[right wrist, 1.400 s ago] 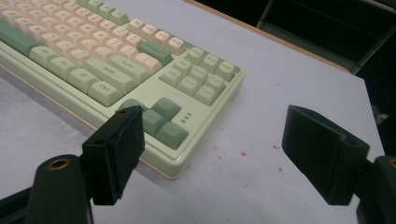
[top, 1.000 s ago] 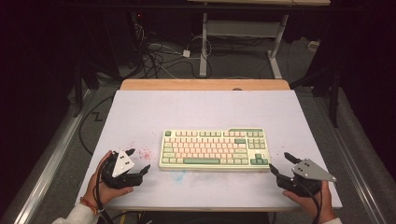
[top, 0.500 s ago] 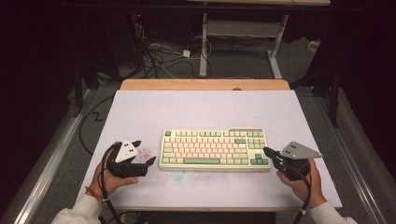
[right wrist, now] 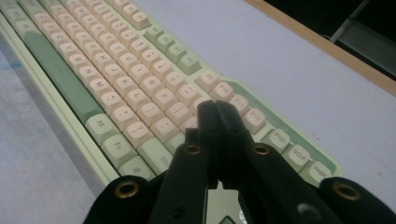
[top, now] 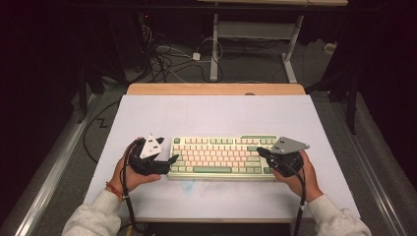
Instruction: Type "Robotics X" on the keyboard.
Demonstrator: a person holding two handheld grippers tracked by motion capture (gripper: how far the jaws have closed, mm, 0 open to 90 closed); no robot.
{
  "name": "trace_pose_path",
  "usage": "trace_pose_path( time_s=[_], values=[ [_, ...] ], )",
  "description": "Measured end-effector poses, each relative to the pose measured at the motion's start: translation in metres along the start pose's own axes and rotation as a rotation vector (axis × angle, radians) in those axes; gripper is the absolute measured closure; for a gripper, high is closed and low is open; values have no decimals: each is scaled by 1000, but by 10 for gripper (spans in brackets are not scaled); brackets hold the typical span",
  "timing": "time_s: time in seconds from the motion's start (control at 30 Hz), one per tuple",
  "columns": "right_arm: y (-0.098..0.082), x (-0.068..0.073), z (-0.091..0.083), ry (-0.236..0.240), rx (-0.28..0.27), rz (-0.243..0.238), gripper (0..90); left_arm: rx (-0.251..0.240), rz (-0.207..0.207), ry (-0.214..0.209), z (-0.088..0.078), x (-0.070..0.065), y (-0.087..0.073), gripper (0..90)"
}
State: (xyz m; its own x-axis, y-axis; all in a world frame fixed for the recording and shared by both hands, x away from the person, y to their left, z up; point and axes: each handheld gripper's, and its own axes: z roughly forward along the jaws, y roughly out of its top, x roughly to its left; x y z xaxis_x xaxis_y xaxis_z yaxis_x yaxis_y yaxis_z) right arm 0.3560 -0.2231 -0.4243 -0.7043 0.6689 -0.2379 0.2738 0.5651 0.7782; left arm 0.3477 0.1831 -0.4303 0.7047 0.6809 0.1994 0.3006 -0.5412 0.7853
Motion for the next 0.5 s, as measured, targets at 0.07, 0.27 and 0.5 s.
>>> trace_pose_path(
  time_s=[0.07,0.27,0.5],
  values=[
    [0,2,6,15,14,-12,900,3,3,-10,3,-1,3,245],
    [-6,7,15,40,55,-26,900,14,13,-20,8,-4,5,258],
    [-13,12,21,62,87,-34,900,31,24,-30,11,-8,2,296]
  ],
)
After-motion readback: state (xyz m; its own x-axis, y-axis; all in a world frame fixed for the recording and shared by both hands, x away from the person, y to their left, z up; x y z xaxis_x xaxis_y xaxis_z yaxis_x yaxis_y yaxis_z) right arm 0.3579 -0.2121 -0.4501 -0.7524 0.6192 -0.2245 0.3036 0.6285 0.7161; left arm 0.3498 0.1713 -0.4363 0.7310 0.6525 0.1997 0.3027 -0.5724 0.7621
